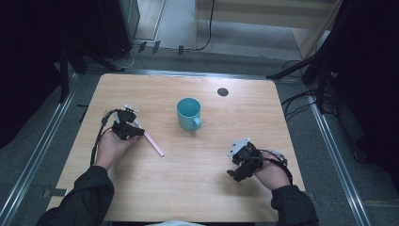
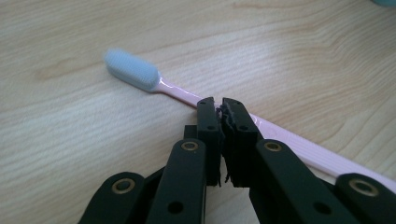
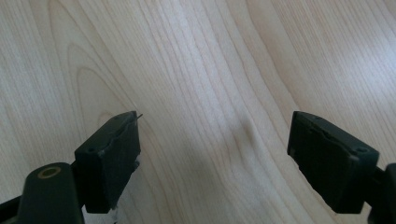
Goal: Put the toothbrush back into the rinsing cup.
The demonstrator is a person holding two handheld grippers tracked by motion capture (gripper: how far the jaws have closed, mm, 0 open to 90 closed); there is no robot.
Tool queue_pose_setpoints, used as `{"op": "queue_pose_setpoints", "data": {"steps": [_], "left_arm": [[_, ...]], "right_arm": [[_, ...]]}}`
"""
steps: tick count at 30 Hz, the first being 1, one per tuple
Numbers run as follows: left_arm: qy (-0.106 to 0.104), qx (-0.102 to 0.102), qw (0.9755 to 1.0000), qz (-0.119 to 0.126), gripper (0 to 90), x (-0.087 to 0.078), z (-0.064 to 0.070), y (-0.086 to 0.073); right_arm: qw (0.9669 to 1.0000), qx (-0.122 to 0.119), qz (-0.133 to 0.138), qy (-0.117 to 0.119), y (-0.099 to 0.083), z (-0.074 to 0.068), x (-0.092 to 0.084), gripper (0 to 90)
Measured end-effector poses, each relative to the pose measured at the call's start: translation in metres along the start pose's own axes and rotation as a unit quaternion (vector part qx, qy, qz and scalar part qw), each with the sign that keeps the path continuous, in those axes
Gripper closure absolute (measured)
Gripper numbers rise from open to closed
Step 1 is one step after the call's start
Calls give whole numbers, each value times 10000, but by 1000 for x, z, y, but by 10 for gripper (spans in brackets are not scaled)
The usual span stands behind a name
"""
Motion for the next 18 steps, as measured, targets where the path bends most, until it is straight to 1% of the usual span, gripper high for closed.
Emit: {"op": "queue_pose_setpoints", "data": {"steps": [1, 2, 5, 7, 9, 10, 12, 15, 18], "left_arm": [[-19, 9, 10000, -17, 858, 0, 1, 2], [-12, 23, 10000, -10, 857, 1, 1, 3], [-30, 47, 10000, -26, 855, 2, 3, 7], [-68, 52, 10000, -35, 854, 3, 5, 9], [-45, 72, 9999, -53, 852, 3, 5, 10], [-66, 37, 10000, -31, 852, 4, 6, 11], [-68, 54, 9999, -51, 849, 4, 5, 12], [-97, -2, 9999, -75, 841, 3, 4, 11], [-89, -15, 9999, -62, 822, 0, 4, 11]], "right_arm": [[10000, -20, -16, -4, -2, 0, 0, 173], [10000, 32, -20, -1, -3, 0, 0, 173], [10000, 90, -16, 9, -6, -1, -1, 173], [10000, 93, -16, -13, -9, 0, -1, 173], [9999, 121, -27, -13, -11, -1, -2, 173], [9999, 118, -45, -24, -12, 0, -2, 173], [9999, 149, -26, -24, -13, -1, -2, 173], [9999, 157, -40, -7, -13, -1, -2, 172], [9999, 110, -42, 0, -12, -1, -1, 173]]}}
Point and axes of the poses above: each handheld gripper's, and its own axes: x roughly forward along the jaws, y roughly out of its top, z roughly to its right, the point moved 10 cm from there along x, roughly forward along the jaws, and after that the axes turned 13 degrees about -z, right-handed, at the moved point
